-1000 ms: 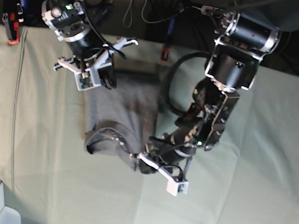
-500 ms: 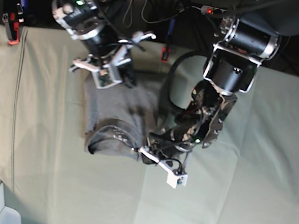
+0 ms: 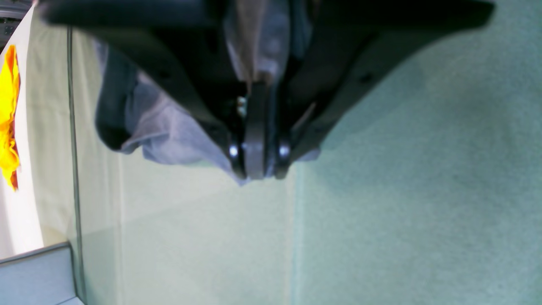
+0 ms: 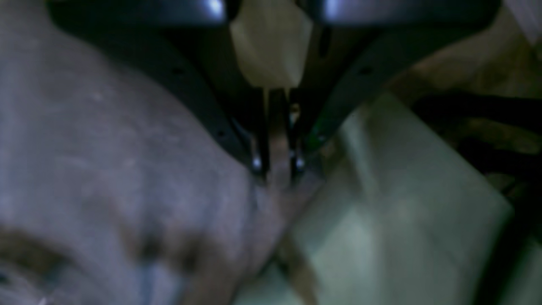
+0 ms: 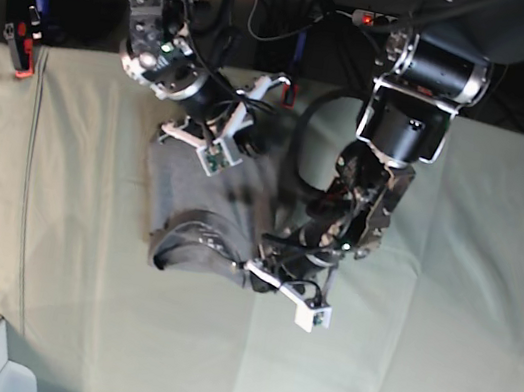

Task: Layout the t-shirt on the table in an organized manner, then fold the t-shirt properly
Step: 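Tuck and square the folded edge with both grippers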

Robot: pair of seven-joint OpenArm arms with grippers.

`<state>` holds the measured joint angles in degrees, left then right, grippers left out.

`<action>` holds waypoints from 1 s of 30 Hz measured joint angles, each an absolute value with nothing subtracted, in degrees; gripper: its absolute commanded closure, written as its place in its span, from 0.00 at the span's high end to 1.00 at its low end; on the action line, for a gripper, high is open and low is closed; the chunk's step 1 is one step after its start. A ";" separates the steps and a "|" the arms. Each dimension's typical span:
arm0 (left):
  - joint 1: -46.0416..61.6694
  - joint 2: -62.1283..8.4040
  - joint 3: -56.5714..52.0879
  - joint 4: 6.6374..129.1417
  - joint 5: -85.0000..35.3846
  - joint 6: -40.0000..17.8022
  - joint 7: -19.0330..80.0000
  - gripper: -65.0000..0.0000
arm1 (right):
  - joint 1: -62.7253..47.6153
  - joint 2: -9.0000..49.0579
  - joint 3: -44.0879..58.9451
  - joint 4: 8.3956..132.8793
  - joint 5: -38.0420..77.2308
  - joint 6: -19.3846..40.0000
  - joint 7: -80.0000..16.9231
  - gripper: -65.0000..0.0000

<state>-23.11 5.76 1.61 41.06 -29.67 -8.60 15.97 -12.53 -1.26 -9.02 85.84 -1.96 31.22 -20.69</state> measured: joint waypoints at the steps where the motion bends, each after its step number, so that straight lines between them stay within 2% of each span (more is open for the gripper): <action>1: -23.09 5.74 1.61 41.06 -29.69 -8.60 15.90 0.00 | -12.27 -1.26 -9.02 84.90 -2.07 31.22 -20.73 0.00; 13: -23.38 5.76 1.61 41.01 -29.87 -8.60 15.97 0.00 | -11.18 -1.19 -9.02 77.23 -1.87 31.22 -16.49 0.00; 15: -23.38 5.74 1.61 41.01 -29.87 -8.60 15.97 0.03 | -11.27 -1.10 -9.02 77.21 -1.87 31.22 -16.47 0.00; 17: -23.35 5.69 1.61 41.01 -29.91 -8.60 16.03 0.13 | -11.33 -1.10 -9.02 77.08 -1.87 31.22 -16.45 0.00; 22: -22.52 5.52 1.61 41.78 -30.33 -8.38 15.46 0.57 | -11.84 -1.10 -9.02 78.06 -2.00 31.22 -16.71 0.00; 24: -21.71 5.39 1.45 41.74 -30.11 -8.43 16.10 0.70 | -12.93 -1.10 -8.88 80.38 -2.11 31.22 -16.86 0.00; 27: -19.31 4.54 1.34 44.51 -30.22 -8.58 16.51 0.81 | -15.53 -1.06 -8.80 85.06 -2.17 31.22 -16.78 0.00; 30: -15.75 2.83 1.17 51.64 -30.24 -8.32 15.97 0.83 | -18.04 -0.95 -8.78 88.88 -2.13 31.22 -16.82 0.00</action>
